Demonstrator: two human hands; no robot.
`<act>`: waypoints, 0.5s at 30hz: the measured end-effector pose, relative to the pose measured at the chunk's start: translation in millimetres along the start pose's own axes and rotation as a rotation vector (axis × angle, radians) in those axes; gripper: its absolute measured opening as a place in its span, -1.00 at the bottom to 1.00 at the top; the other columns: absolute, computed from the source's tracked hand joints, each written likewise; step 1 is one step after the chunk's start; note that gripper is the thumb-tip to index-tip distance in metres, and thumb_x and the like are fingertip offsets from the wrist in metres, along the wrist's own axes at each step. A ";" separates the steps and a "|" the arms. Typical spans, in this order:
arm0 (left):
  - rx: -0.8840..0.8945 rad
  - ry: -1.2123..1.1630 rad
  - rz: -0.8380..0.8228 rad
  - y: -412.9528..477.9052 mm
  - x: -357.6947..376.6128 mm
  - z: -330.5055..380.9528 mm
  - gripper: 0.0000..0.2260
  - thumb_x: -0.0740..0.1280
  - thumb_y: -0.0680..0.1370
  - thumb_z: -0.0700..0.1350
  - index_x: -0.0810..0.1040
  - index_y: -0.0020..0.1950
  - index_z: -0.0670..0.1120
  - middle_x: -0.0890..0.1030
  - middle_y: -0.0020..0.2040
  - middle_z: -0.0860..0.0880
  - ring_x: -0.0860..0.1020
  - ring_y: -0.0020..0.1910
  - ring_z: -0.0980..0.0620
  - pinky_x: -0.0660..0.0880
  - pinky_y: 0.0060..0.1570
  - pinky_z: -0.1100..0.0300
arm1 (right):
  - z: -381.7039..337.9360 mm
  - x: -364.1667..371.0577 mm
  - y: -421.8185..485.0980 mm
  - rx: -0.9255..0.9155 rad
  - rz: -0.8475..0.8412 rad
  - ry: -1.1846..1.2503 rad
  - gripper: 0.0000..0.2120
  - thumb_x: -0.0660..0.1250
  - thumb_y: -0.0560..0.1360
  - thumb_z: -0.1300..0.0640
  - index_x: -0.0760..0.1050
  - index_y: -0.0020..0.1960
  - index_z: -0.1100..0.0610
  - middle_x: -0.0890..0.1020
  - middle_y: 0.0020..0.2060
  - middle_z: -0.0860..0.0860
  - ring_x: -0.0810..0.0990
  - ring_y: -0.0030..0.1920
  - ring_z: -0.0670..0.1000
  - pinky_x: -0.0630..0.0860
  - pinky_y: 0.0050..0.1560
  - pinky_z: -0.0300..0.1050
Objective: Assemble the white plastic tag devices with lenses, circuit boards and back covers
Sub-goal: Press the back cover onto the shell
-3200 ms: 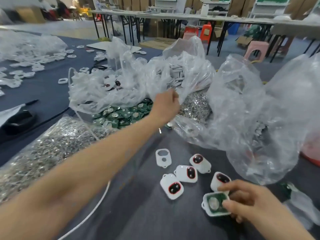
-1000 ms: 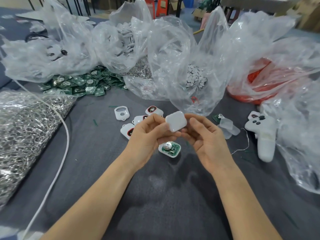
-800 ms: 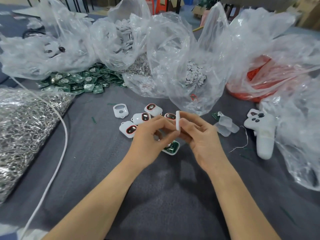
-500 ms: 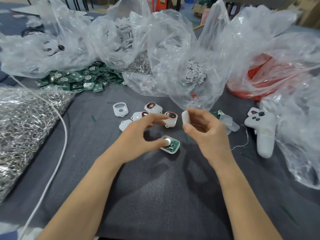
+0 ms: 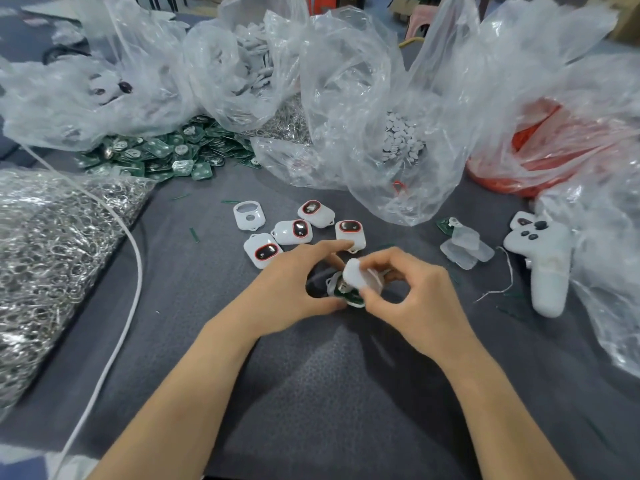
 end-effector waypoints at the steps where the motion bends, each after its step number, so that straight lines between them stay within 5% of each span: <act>1: -0.001 0.003 0.009 0.1 0.7 0.3 -0.37 0.54 0.39 -0.08 0.39 0.40 0.11 0.60 0.10 0.20 0.52 0.15 0.20 0.41 0.23 0.14 | -1.4 2.4 -0.9 -0.016 -0.027 -0.030 -0.74 0.50 0.33 0.27 0.61 -0.02 0.06 0.64 -0.14 -0.14 0.58 -0.12 -0.12 0.46 -0.04 -0.38; 8: -0.007 0.024 0.052 2.0 2.5 1.6 -0.35 0.57 0.34 -0.04 0.41 0.37 0.14 0.59 0.03 0.21 0.52 0.12 0.18 0.40 0.22 0.16 | -2.5 5.5 0.9 -0.033 -0.112 -0.111 -0.67 0.49 0.35 0.31 0.63 0.09 0.09 0.60 -0.01 -0.17 0.52 0.11 -0.06 0.42 0.14 -0.23; 15: 0.016 0.067 0.082 3.0 3.2 3.3 -0.49 0.58 0.30 -0.02 0.54 0.22 0.09 0.53 -0.04 0.31 0.51 0.06 0.24 0.39 0.12 0.38 | -0.4 4.2 1.3 -0.011 -0.163 -0.077 -0.68 0.50 0.38 0.28 0.65 0.11 0.08 0.64 0.07 -0.13 0.50 0.15 -0.14 0.36 0.20 -0.40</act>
Point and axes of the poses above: each hand's wrist, its own y-axis towards the middle knuckle, its own x-axis out of the palm, z = x × y, the point moved 2 cm from there along y, towards the middle knuckle
